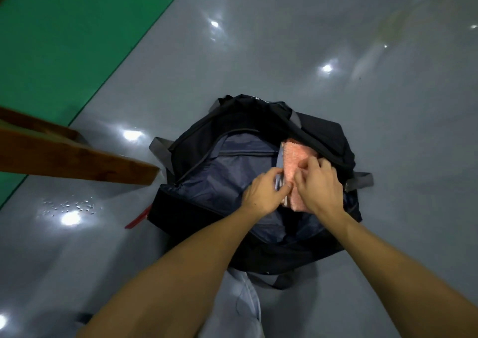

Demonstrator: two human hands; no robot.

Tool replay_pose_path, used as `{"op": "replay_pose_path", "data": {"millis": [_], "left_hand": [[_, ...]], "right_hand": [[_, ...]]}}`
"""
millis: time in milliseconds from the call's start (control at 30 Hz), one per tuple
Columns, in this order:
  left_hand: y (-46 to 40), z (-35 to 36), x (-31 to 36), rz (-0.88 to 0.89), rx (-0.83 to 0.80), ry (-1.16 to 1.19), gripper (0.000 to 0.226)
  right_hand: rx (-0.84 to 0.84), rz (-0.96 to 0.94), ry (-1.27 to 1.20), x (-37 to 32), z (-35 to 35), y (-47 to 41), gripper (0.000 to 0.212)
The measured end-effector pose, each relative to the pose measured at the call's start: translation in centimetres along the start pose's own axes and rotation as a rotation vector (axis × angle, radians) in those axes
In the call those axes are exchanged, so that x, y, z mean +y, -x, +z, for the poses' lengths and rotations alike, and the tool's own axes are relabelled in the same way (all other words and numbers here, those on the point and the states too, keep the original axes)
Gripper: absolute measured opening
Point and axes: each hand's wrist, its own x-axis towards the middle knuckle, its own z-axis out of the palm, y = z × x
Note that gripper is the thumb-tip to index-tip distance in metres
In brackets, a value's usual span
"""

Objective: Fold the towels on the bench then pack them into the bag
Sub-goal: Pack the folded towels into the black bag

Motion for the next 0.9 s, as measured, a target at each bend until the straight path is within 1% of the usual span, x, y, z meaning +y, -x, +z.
{"op": "replay_pose_path", "data": {"millis": [67,233,300,433,533,667,800,900], "left_hand": [[0.9,-1.9,0.0,-0.022,0.045,-0.004,0.049],[5.4,-8.3,1.4,-0.014,0.169,-0.02,0.024],[8.5,-11.3,2.4,0.008,0.203,-0.042,0.022],[15.5,-17.2,4.1,0.056,0.277,-0.081,0.023],[21.1,-21.7,5.7,0.12,0.368,-0.058,0.018],[29.1,-27.4,7.5,0.184,0.515,-0.044,0.022],[36.9,-33.5,8.6,0.261,0.676,-0.047,0.019],[42.2,-37.9,8.6,0.317,0.833,-0.041,0.017]], "right_hand": [[-0.005,-0.023,-0.007,-0.9,-1.2,1.0,0.028],[-0.097,-0.137,-0.007,-4.6,-5.6,3.9,0.034],[-0.094,-0.215,-0.028,-7.0,-8.1,5.5,0.034],[-0.053,-0.382,0.041,-11.8,-13.6,9.2,0.042],[-0.049,-0.497,0.049,-15.9,-17.8,12.3,0.038],[-0.011,-0.659,0.051,-21.9,-23.2,16.0,0.038],[0.026,-0.847,0.047,-29.0,-27.9,19.7,0.037],[0.045,-0.931,-0.103,-34.5,-29.2,23.5,0.036]]}}
